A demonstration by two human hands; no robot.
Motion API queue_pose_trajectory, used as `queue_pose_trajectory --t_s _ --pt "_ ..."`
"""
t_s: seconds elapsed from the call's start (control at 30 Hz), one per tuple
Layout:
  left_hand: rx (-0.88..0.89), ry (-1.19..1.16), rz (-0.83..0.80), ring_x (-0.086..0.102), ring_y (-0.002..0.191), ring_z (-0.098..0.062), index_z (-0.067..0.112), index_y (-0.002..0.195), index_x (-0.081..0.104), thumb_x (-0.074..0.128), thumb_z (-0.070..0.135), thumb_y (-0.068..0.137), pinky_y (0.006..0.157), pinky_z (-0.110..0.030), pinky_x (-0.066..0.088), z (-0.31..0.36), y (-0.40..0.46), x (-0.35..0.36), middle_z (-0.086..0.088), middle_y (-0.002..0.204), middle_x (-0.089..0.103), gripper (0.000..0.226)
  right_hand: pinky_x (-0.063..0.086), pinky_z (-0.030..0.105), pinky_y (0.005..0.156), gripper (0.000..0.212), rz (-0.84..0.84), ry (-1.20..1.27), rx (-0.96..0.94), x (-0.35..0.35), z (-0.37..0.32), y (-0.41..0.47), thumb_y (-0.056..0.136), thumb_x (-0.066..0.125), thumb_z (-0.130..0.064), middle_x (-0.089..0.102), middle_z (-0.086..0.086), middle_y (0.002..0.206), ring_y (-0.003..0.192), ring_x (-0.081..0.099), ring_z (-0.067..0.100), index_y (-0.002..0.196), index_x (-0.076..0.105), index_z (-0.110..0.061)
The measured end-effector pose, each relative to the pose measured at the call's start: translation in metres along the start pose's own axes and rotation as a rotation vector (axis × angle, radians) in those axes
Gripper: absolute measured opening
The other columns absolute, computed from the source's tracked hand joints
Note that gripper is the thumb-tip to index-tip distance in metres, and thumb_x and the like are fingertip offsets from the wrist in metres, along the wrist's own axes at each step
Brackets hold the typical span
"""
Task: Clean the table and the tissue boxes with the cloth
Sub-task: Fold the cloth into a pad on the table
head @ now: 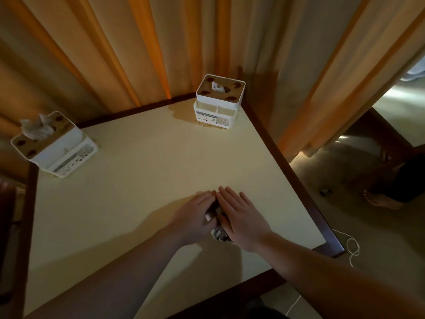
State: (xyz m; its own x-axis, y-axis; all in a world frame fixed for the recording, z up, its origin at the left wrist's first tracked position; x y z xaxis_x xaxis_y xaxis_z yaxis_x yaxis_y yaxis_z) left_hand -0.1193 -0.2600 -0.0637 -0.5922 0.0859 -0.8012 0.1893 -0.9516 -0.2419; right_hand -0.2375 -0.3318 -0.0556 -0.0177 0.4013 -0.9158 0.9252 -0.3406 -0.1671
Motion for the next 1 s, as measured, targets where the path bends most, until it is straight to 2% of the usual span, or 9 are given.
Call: queue_pose_trajectory --t_s 0.03,0.1,0.17,0.27,0.53,0.67,0.77,0.9,1.0 --pt "0.011 0.051 -0.04 0.011 0.157 -0.008 0.023 0.165 0.02 0.043 0.055 0.101 0.128 -0.033 0.015 -0.002 -0.003 0.007 0.011 0.17 0.015 0.075 -0.008 0.036 0.129 0.062 -0.039 -0.033 0.006 0.006 0.001 -0.001 0.111 0.011 -0.048 -0.018 -0.009 0.17 0.156 -0.021 0.007 0.163 -0.012 -0.025" --pt "0.039 0.155 -0.105 -0.014 0.156 -0.004 0.023 0.165 -0.004 0.033 0.058 0.106 0.128 -0.031 -0.004 -0.006 -0.008 0.018 0.013 0.17 -0.013 0.078 -0.009 0.038 0.129 0.063 -0.082 -0.067 0.02 0.015 0.004 -0.004 0.112 0.011 -0.048 -0.023 -0.009 0.17 0.154 -0.026 0.006 0.164 -0.016 -0.024" --pt "0.044 0.217 -0.131 -0.025 0.153 -0.005 0.024 0.162 -0.017 0.027 0.062 0.106 0.126 -0.033 -0.012 -0.008 -0.011 0.024 0.012 0.167 -0.026 0.08 -0.008 0.041 0.13 0.065 -0.093 -0.099 0.024 0.022 0.005 -0.006 0.111 0.008 -0.05 -0.024 -0.008 0.17 0.154 -0.028 0.006 0.164 -0.016 -0.022" --pt "0.034 0.296 -0.133 -0.031 0.152 -0.008 0.025 0.157 -0.027 0.021 0.065 0.107 0.125 -0.036 -0.015 -0.012 -0.012 0.029 0.009 0.166 -0.032 0.08 -0.006 0.045 0.13 0.066 -0.105 -0.143 0.055 0.033 0.007 -0.006 0.11 0.004 -0.052 -0.025 -0.005 0.171 0.154 -0.029 0.01 0.164 -0.018 -0.02" --pt "0.028 0.424 -0.16 -0.028 0.153 -0.015 0.019 0.16 -0.023 0.013 0.065 0.105 0.128 -0.045 -0.01 -0.016 -0.008 0.034 0.003 0.166 -0.032 0.08 -0.007 0.055 0.128 0.067 -0.179 -0.219 0.135 0.034 0.006 -0.003 0.11 0.004 -0.051 -0.031 -0.003 0.168 0.155 -0.029 0.021 0.16 -0.025 -0.019" --pt "0.038 0.403 -0.17 -0.028 0.153 -0.014 0.018 0.161 -0.02 0.017 0.064 0.106 0.128 -0.045 -0.008 -0.009 -0.012 0.027 0.003 0.166 -0.03 0.081 -0.005 0.057 0.128 0.068 -0.193 -0.247 0.129 0.027 0.0 -0.005 0.11 0.006 -0.051 -0.029 0.0 0.168 0.155 -0.03 0.02 0.161 -0.023 -0.017" --pt "0.062 0.355 -0.164 -0.024 0.155 -0.014 0.017 0.163 -0.016 0.021 0.067 0.105 0.128 -0.046 -0.006 -0.008 -0.014 0.013 0.002 0.169 -0.026 0.084 -0.003 0.056 0.129 0.072 -0.179 -0.182 0.145 0.017 -0.002 -0.003 0.11 0.016 -0.052 -0.022 0.0 0.171 0.155 -0.028 0.018 0.163 -0.017 -0.016" --pt "0.055 0.284 -0.132 -0.019 0.156 -0.014 0.018 0.164 -0.01 0.027 0.077 0.098 0.129 -0.045 -0.005 -0.007 -0.019 -0.01 0.003 0.171 -0.019 0.096 -0.005 0.051 0.13 0.084 -0.081 -0.089 0.196 -0.004 -0.008 -0.005 0.106 0.03 -0.061 -0.011 0.0 0.174 0.158 -0.02 0.016 0.166 -0.009 -0.016" --pt "0.058 0.254 -0.111 -0.018 0.157 -0.012 0.02 0.164 -0.01 0.036 0.079 0.095 0.129 -0.045 -0.004 -0.006 -0.027 -0.029 0.005 0.17 -0.018 0.102 -0.003 0.052 0.13 0.097 -0.035 -0.081 0.232 -0.018 -0.015 -0.011 0.096 0.024 -0.075 -0.008 0.0 0.175 0.159 -0.017 0.017 0.167 -0.005 -0.015"
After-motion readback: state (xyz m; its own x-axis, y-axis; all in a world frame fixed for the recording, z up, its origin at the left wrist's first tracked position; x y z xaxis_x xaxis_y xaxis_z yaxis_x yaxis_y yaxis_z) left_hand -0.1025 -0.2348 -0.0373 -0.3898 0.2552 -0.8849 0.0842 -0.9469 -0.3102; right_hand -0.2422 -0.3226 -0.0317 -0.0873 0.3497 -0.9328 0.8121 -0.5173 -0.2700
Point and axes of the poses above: each hand's wrist, its own y-axis towards the middle knuckle, its own x-axis out of the palm, z = x × y, the point moved 7 cm from there along y, towards the middle knuckle
